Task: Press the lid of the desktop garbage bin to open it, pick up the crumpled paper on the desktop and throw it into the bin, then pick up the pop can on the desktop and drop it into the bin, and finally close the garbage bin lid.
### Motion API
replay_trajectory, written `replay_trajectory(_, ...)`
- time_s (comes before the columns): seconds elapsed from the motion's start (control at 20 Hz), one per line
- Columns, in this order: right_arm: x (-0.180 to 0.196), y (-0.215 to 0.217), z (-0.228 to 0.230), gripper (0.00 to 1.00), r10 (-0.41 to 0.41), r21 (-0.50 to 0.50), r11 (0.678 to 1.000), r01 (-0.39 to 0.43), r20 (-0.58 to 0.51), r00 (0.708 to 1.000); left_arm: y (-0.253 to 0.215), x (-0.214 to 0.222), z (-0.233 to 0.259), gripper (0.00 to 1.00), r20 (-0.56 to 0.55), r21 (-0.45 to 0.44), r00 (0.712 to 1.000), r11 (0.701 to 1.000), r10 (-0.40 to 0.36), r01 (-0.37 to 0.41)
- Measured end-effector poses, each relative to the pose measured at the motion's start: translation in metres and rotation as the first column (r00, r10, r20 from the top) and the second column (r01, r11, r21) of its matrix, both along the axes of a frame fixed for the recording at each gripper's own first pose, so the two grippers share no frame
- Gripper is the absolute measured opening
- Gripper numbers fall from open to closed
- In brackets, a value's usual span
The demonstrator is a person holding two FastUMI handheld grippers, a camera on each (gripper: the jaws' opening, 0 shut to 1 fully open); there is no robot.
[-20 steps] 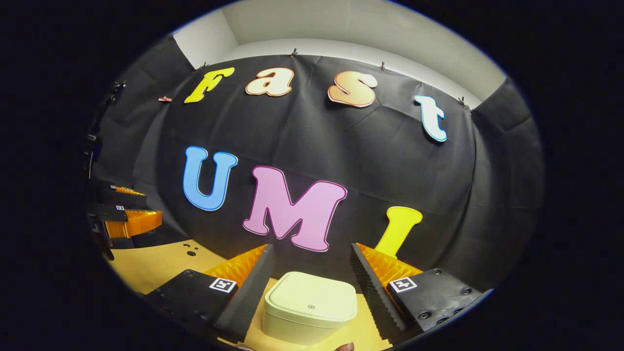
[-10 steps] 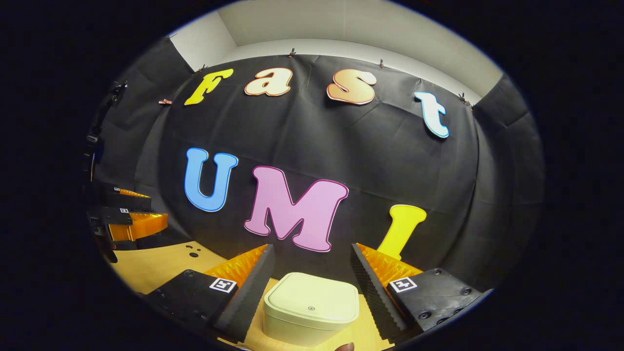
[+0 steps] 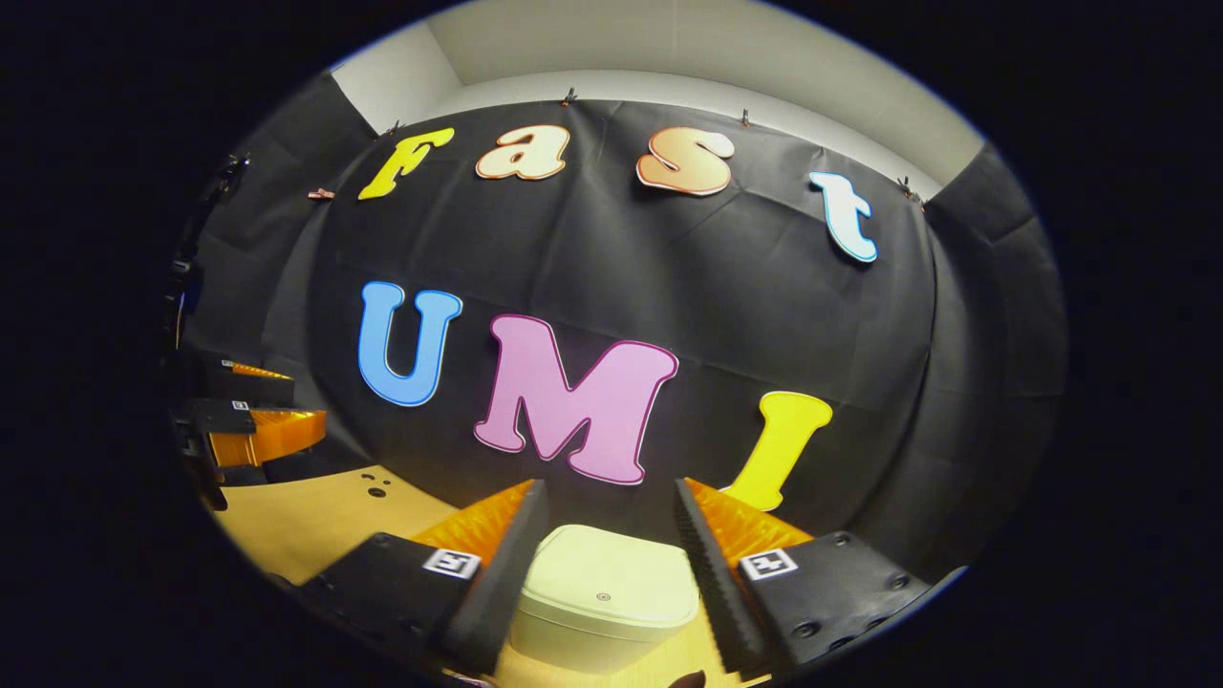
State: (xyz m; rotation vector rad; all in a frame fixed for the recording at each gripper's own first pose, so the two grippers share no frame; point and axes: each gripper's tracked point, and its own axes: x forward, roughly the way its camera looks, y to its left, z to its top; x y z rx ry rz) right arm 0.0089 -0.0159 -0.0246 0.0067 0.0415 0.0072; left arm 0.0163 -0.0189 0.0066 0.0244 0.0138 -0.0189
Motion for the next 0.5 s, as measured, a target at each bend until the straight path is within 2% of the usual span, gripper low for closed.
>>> replay_trajectory(0.15, 0.000, 0.003, -0.012, 0.16, 0.026, 0.055, 0.998, -0.023, -0.044, 0.999, -0.001, 0.000, 0.000, 0.95, -0.003, -0.002, 1.000, 1.000, 0.001, -0.001)
replay_trajectory(0.2, 0.000, 0.001, -0.012, 0.05, 0.034, 0.091, 0.995, -0.030, -0.042, 0.999, -0.001, 0.000, 0.001, 0.95, -0.001, 0.000, 1.000, 1.000, 0.001, -0.001)
replay_trajectory(0.35, 0.014, -0.016, -0.028, 0.05, -0.003, 0.089, 0.996, 0.009, -0.067, 0.998, -0.003, -0.001, 0.002, 0.95, 0.005, 0.004, 1.000, 1.000, 0.000, 0.000)
replay_trajectory(0.5, 0.027, -0.015, -0.054, 0.05, 0.030, 0.091, 0.996, -0.017, -0.133, 0.991, -0.004, -0.003, 0.002, 0.95, 0.002, 0.005, 1.000, 1.000, -0.003, 0.003)
